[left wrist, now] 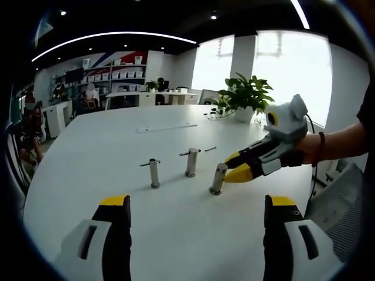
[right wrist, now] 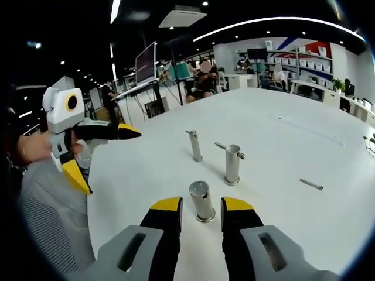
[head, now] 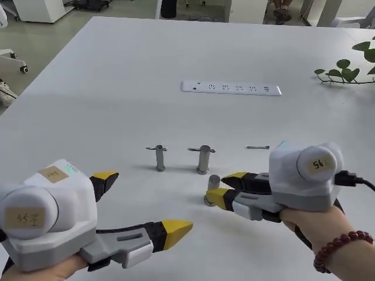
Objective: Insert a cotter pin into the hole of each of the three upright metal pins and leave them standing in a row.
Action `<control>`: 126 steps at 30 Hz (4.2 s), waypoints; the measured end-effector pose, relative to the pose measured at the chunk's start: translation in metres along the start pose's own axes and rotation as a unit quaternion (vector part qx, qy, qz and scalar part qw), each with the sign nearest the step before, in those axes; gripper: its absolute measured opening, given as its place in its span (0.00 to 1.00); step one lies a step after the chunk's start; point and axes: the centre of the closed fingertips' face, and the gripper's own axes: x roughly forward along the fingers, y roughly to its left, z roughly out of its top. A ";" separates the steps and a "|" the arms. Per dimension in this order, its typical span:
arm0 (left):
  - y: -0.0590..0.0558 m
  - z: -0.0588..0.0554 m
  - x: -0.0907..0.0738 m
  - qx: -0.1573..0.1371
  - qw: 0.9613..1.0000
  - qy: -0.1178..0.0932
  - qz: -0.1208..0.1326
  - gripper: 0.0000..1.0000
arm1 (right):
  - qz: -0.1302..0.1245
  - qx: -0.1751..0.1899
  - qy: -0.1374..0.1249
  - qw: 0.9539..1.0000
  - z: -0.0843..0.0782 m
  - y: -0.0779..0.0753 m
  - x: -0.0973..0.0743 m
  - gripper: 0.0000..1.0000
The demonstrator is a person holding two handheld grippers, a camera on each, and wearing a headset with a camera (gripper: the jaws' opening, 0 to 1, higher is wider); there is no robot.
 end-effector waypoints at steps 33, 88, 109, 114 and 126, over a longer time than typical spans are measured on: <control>0.004 0.004 0.002 0.028 1.000 0.004 0.010 0.90 | 0.018 -0.063 0.102 0.993 0.015 -0.092 -0.029 0.22; 0.008 -0.007 0.002 0.022 1.000 0.015 0.006 0.76 | 0.064 -0.157 0.296 0.940 -0.023 -0.173 -0.001 0.08; 0.009 -0.007 0.004 0.024 1.000 0.017 0.003 0.76 | 0.078 -0.296 0.390 0.868 -0.026 -0.177 0.000 0.00; 0.009 -0.007 0.005 0.023 1.000 0.018 0.004 0.76 | 0.077 -0.302 0.399 0.863 -0.026 -0.181 0.001 0.00; 0.011 -0.010 0.005 0.024 0.999 0.023 0.006 0.75 | 0.073 -0.284 0.402 0.868 -0.030 -0.195 0.002 0.00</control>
